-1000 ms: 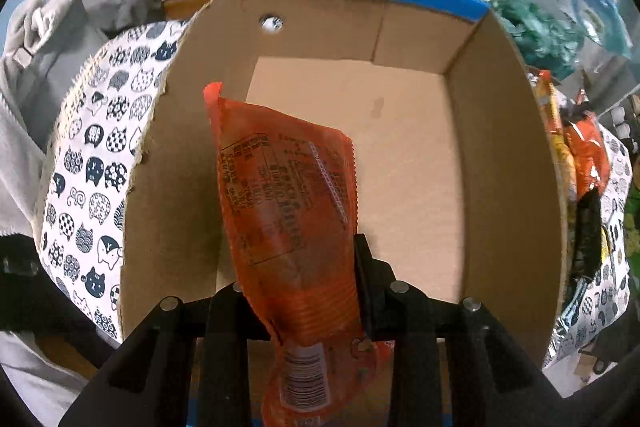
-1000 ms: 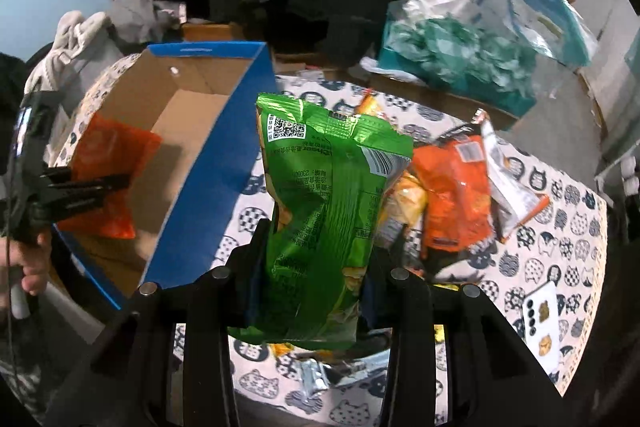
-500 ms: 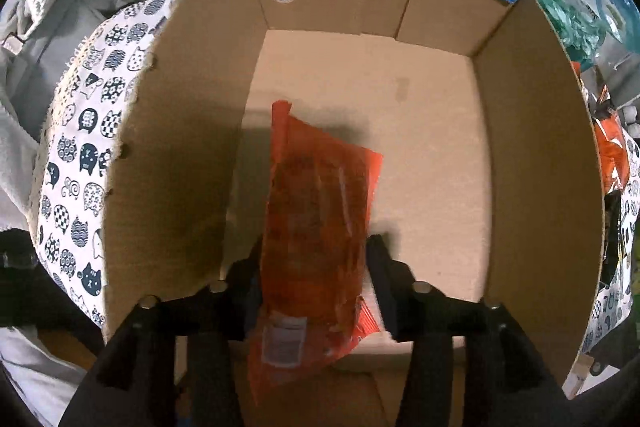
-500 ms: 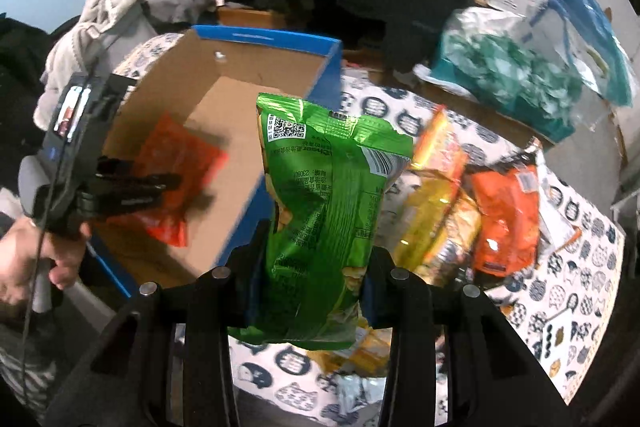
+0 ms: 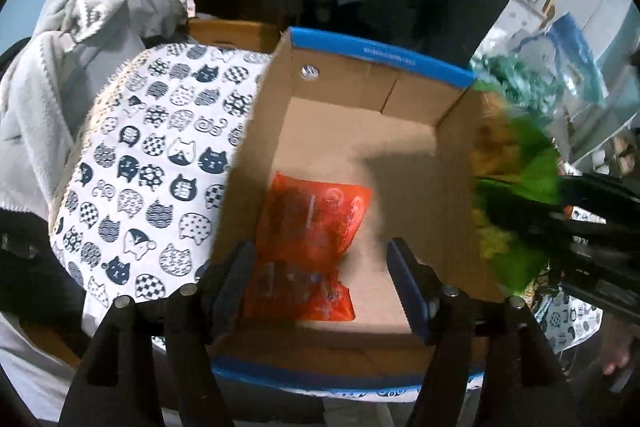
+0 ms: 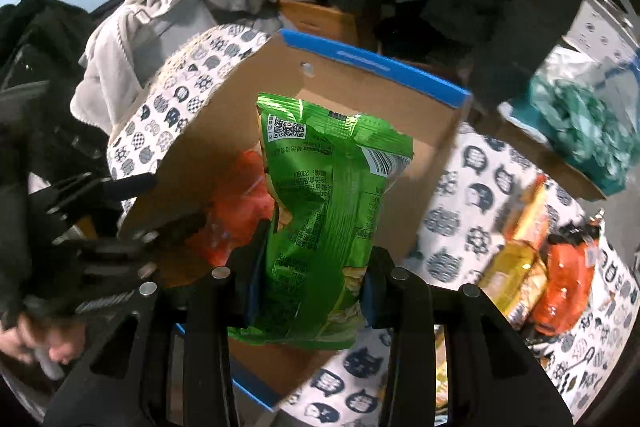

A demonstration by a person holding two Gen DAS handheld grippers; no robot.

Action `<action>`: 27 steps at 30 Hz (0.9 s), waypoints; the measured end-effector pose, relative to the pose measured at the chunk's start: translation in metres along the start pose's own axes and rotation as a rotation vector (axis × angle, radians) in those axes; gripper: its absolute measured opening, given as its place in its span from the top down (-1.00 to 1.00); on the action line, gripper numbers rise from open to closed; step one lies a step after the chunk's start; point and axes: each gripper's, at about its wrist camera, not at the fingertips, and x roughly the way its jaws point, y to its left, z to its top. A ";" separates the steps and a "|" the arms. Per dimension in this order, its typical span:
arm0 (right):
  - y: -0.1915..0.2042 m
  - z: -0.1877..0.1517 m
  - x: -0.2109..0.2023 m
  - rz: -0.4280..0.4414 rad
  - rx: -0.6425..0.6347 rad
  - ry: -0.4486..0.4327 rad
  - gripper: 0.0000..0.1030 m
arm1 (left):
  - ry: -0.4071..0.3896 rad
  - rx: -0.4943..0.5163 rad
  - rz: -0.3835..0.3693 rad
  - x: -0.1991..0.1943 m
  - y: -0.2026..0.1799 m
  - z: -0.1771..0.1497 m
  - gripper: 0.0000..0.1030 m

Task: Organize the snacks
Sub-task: 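Lower the orange bag into the cardboard box and open the left tool, then lower the green bag into the box beside the orange bag, open right tool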

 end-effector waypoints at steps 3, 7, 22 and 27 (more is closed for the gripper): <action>0.007 0.007 0.021 0.020 0.005 0.048 0.28 | -0.030 -0.026 -0.008 -0.011 0.011 -0.006 -0.43; 0.012 0.011 0.051 0.009 0.002 0.118 0.28 | -0.033 -0.068 0.001 -0.014 0.029 -0.014 -0.44; 0.012 -0.007 0.102 -0.021 -0.007 0.277 0.27 | 0.003 -0.086 0.034 0.001 0.042 -0.017 -0.44; 0.009 -0.007 0.093 -0.003 0.003 0.256 0.18 | 0.007 -0.080 0.036 0.000 0.039 -0.016 -0.44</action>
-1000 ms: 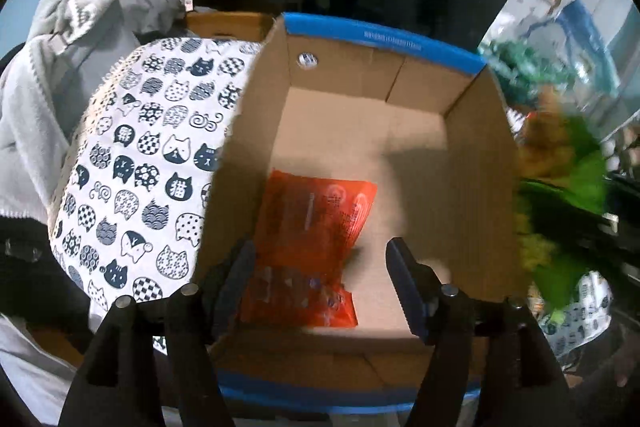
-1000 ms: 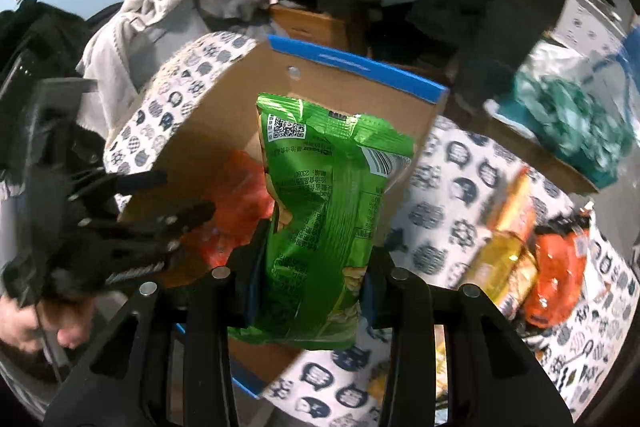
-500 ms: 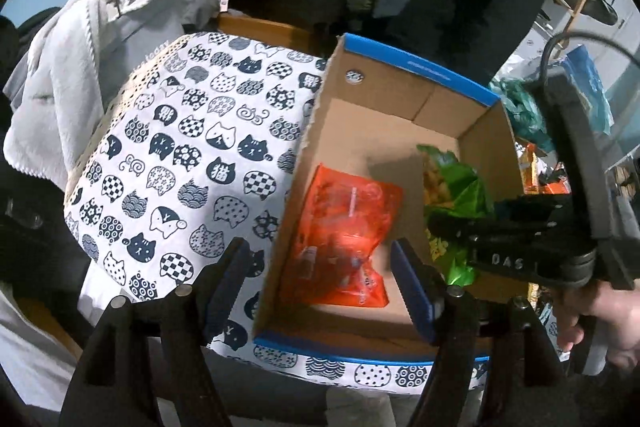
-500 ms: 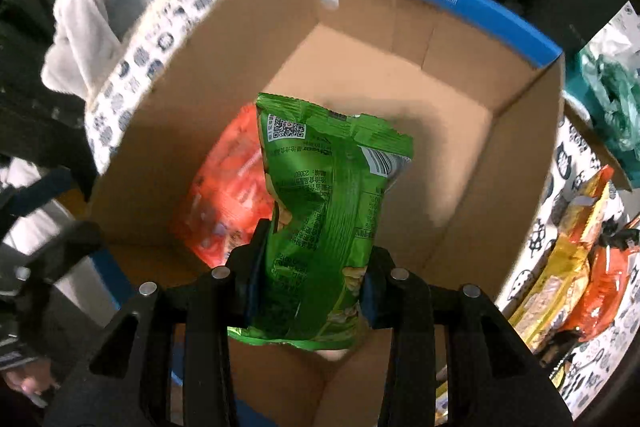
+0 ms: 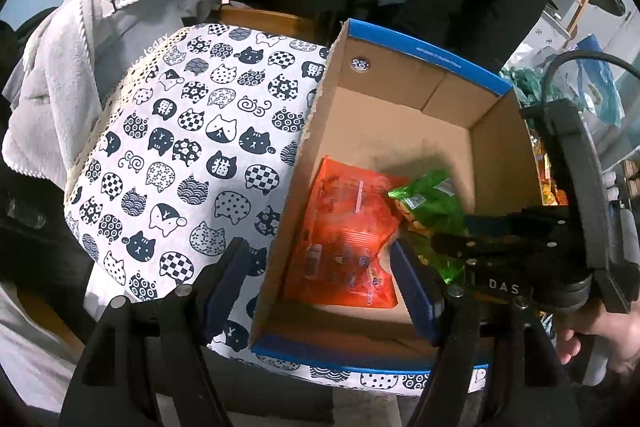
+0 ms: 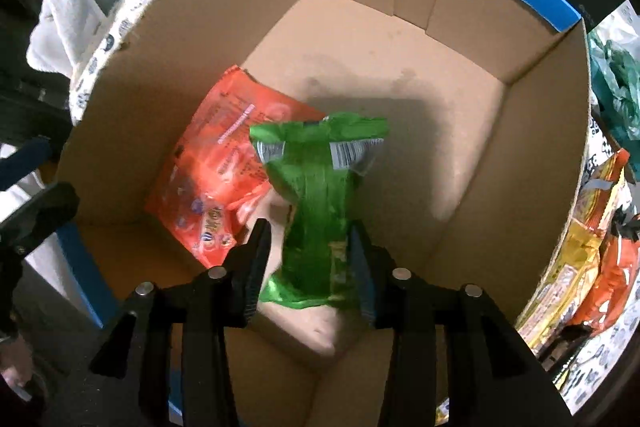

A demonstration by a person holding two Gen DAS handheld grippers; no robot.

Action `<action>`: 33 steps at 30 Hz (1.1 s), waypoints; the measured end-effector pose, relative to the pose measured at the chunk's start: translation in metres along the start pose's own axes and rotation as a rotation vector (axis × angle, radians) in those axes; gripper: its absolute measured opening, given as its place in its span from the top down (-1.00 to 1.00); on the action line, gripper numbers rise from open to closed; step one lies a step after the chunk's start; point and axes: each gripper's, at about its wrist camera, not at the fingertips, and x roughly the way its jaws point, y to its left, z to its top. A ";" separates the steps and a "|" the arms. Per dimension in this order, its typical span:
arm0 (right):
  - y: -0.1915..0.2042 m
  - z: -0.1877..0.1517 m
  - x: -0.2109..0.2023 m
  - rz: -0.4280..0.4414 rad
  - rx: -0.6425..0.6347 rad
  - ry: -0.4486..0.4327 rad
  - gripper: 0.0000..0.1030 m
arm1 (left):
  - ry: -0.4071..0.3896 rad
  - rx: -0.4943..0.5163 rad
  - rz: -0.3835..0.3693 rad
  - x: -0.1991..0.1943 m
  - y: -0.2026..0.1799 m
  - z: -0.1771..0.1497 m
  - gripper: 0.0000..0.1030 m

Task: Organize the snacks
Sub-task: 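Lower the green bag into the box beside the orange bag, open right tool, then move both tools back over the snack pile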

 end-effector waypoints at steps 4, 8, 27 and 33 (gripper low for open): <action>-0.001 -0.005 -0.021 0.029 0.016 -0.066 -0.08 | -0.012 -0.003 -0.006 -0.004 -0.002 0.001 -0.44; -0.007 -0.015 -0.056 0.015 0.029 -0.167 -0.38 | -0.024 -0.008 -0.016 -0.007 -0.006 0.004 -0.44; -0.104 -0.105 -0.141 -0.092 0.232 -0.314 -0.42 | -0.021 0.134 -0.072 -0.012 -0.098 0.002 -0.44; -0.136 -0.138 -0.150 -0.135 0.282 -0.316 -0.42 | -0.020 0.202 -0.087 -0.012 -0.140 -0.003 -0.44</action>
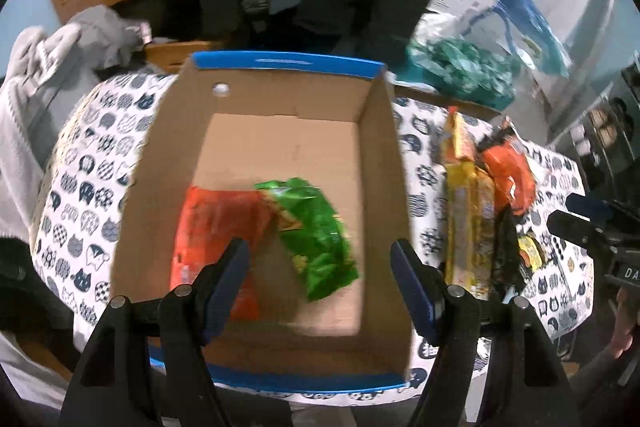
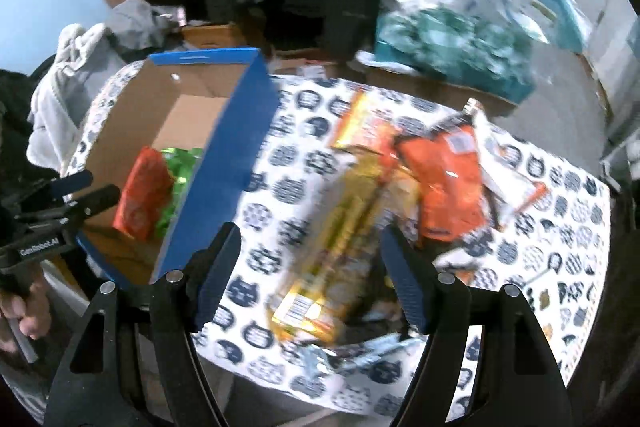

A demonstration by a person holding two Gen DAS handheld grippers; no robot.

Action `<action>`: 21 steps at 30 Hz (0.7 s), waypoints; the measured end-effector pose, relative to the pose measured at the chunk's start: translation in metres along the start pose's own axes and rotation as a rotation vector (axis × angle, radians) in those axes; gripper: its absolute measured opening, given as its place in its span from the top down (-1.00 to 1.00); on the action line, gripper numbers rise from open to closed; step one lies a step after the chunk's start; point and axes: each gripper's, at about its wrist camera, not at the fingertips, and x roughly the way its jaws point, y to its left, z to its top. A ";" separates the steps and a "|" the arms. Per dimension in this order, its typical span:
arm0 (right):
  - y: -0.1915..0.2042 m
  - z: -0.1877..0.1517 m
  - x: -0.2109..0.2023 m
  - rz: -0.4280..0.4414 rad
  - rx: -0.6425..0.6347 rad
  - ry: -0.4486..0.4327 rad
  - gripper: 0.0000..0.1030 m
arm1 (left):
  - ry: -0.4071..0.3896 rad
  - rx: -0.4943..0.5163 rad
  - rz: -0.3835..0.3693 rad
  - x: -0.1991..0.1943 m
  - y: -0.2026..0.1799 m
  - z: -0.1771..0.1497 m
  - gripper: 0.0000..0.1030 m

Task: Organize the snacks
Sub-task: 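Move both tools back over the snack pile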

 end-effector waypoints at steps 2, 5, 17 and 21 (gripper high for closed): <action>-0.013 -0.006 -0.002 -0.006 0.019 0.005 -0.42 | 0.006 0.029 -0.001 0.003 -0.014 0.001 -0.44; -0.034 -0.016 -0.004 -0.016 0.050 0.009 -0.42 | 0.017 0.073 -0.007 0.007 -0.036 0.002 -0.44; -0.096 -0.047 0.001 -0.050 0.153 0.044 -0.54 | 0.086 0.188 -0.044 0.037 -0.104 0.001 -0.44; -0.108 -0.053 0.007 -0.057 0.170 0.060 -0.54 | 0.117 0.212 -0.051 0.050 -0.121 0.002 -0.44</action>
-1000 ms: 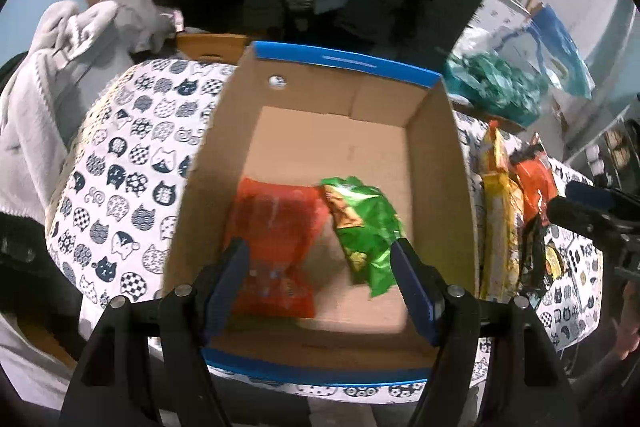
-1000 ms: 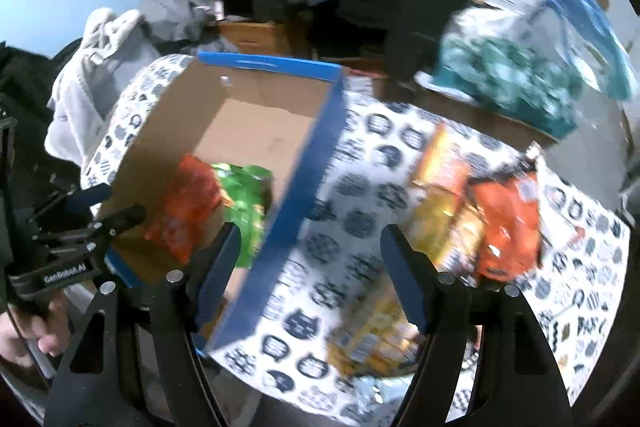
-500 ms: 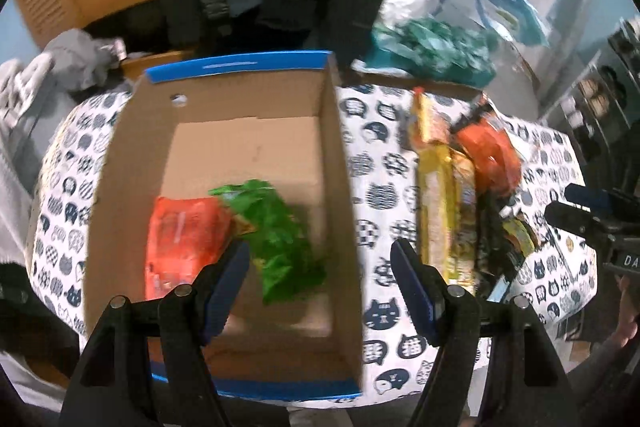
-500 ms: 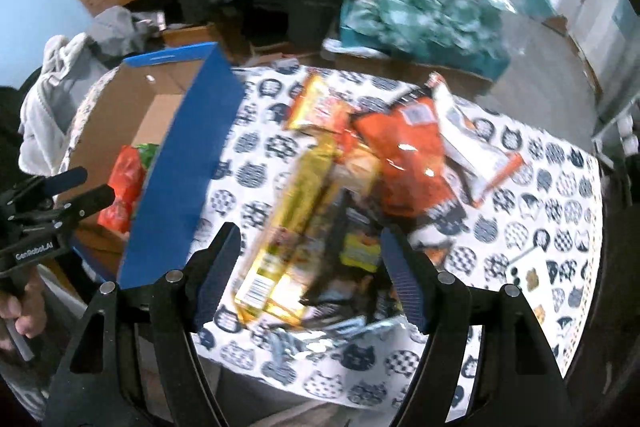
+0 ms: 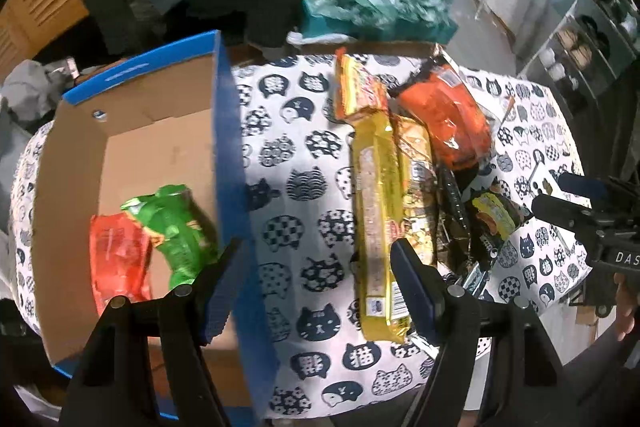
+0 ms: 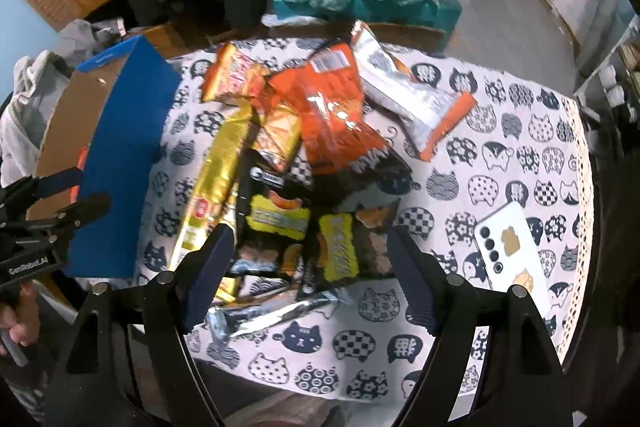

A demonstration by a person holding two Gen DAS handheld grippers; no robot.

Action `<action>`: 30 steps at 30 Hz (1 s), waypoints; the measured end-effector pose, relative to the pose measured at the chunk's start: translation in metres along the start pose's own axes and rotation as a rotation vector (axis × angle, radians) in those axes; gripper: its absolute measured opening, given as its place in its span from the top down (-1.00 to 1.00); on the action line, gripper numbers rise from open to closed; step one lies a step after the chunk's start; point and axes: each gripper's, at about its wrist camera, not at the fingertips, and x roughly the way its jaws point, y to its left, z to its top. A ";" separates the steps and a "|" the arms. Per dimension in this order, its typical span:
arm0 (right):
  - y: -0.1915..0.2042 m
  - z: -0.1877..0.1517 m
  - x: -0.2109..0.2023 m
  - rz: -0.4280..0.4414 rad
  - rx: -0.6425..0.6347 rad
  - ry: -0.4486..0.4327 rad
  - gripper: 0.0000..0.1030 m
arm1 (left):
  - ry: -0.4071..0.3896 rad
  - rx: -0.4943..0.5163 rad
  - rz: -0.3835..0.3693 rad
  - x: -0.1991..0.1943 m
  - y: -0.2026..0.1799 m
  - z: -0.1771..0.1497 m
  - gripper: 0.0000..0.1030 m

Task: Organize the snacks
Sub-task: 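Move both tools back over the snack pile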

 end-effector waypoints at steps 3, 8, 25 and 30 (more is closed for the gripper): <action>-0.011 -0.002 0.006 -0.004 0.020 0.014 -0.54 | 0.020 0.007 -0.012 0.011 -0.008 0.004 -0.44; -0.025 -0.003 0.019 -0.011 0.038 0.042 -0.54 | 0.067 0.013 -0.017 0.034 -0.020 0.010 -0.44; -0.053 -0.004 0.071 -0.005 0.071 0.139 -0.54 | 0.160 0.022 0.003 0.097 -0.048 0.023 -0.44; -0.057 -0.002 0.079 0.006 0.072 0.149 -0.54 | 0.188 0.004 -0.006 0.114 -0.050 0.026 -0.50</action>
